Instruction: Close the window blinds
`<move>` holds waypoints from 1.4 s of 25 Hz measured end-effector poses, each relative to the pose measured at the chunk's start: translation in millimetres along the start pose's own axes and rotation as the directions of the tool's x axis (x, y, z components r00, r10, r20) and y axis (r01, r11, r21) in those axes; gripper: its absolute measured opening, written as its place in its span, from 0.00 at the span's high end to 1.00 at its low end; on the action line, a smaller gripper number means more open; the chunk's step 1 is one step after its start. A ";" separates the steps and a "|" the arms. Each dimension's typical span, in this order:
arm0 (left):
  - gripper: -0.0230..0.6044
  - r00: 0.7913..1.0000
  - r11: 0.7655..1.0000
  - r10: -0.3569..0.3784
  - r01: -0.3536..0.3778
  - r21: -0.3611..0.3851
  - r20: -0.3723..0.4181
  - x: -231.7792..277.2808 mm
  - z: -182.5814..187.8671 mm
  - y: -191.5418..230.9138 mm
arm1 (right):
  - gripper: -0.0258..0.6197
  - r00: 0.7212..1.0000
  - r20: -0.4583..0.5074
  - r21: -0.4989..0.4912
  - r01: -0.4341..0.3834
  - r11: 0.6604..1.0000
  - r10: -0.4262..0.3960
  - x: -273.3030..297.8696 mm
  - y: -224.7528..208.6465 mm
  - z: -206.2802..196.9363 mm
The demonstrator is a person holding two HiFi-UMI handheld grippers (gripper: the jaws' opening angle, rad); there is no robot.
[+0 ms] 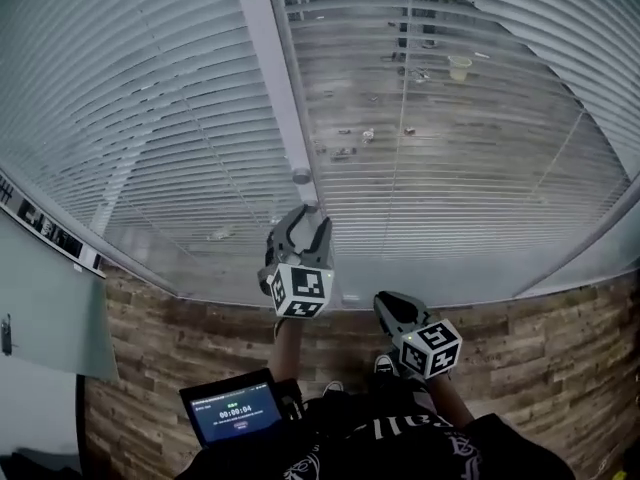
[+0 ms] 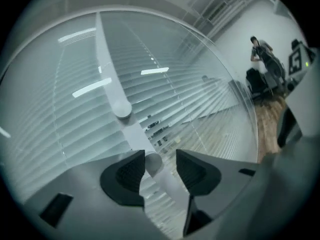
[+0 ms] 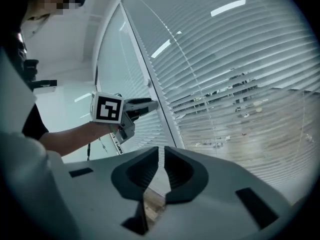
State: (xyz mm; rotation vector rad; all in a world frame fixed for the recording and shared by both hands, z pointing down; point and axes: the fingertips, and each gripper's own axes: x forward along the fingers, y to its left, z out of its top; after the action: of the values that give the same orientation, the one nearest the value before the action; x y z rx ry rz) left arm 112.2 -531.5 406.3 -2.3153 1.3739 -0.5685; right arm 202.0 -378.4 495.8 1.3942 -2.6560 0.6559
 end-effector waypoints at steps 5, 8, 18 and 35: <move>0.67 0.980 0.932 0.176 -0.137 0.336 -0.089 2.4 -3.7 -5.2 | 0.88 0.997 -0.031 -0.015 -0.075 0.997 0.074 7.0 -30.7 9.5; 0.67 0.965 0.915 0.247 -0.201 0.351 -0.090 2.8 -1.8 4.8 | 0.88 0.990 -0.057 -0.018 -0.132 0.991 0.130 17.1 -36.1 9.5; 0.76 0.987 0.893 0.144 -0.162 -0.420 -0.075 20.7 -14.2 18.8 | 0.88 0.968 -0.096 -0.016 -0.236 0.972 0.233 26.8 -34.0 11.0; 0.70 0.962 0.897 0.203 -0.108 0.428 -0.184 22.9 -7.0 5.4 | 0.88 0.968 -0.091 0.013 -0.234 0.972 0.234 30.6 -47.1 6.0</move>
State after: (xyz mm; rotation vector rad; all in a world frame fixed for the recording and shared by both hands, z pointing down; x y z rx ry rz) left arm 114.5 -555.1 412.7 -1.8248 1.3617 -0.9898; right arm 222.6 -427.8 514.1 1.0303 -2.7695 0.7246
